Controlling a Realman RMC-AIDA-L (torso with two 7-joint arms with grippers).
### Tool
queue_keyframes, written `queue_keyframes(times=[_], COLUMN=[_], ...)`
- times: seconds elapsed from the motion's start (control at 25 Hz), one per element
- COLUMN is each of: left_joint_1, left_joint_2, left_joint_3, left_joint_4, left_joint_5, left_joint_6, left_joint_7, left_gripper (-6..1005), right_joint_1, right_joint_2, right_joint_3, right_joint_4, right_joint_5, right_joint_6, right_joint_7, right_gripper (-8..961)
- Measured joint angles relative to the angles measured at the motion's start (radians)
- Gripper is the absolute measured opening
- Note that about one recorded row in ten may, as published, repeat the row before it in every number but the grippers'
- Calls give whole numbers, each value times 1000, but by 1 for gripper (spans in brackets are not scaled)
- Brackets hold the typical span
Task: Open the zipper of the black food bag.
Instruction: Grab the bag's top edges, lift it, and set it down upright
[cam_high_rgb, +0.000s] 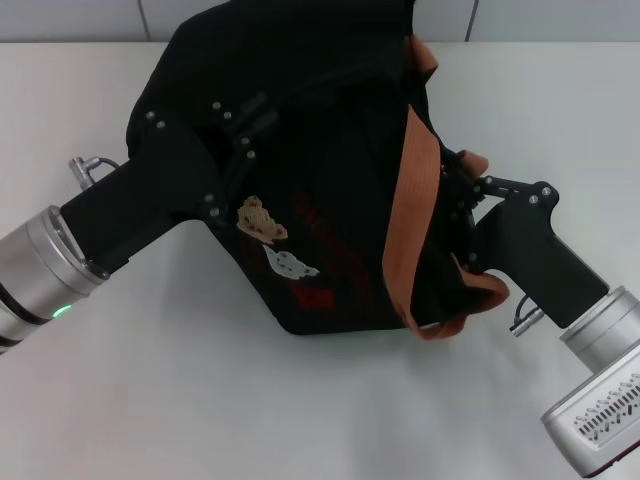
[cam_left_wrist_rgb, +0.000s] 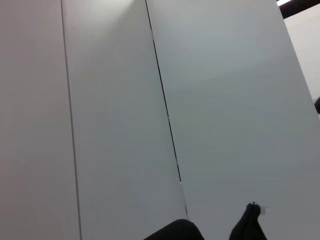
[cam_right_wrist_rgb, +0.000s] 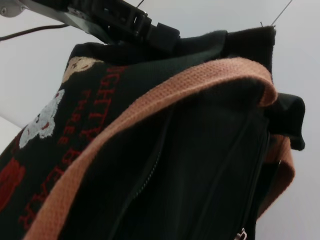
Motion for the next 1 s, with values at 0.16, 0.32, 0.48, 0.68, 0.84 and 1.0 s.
queue_keyframes(times=[0.16, 0.32, 0.48, 0.68, 0.84, 1.0], left_joint_1=[7, 19, 32, 43, 44, 45], left_joint_2=[0, 1, 1, 1, 1, 1], left_joint_3=[-16, -23, -38, -49, -50, -50], left_joint_4=[-3, -3, 1, 0, 1, 0], left_joint_5=[0, -1, -1, -2, -2, -5], left_joint_6=[0, 0, 1, 7, 9, 9], left_joint_7=[8, 16, 16, 16, 16, 18], left_gripper=[85, 85, 85, 85, 85, 85], right_joint_1=[-3, -4, -4, -5, -6, -6], right_joint_2=[0, 0, 0, 0, 0, 0], right_joint_3=[-1, -4, -5, -3, 2, 4], right_joint_4=[-1, -1, -1, -2, -1, -3], right_joint_5=[0, 0, 0, 0, 1, 1], right_joint_6=[12, 18, 24, 35, 29, 30], right_joint_7=[0, 0, 1, 0, 35, 43], right_gripper=[0, 0, 0, 0, 0, 0])
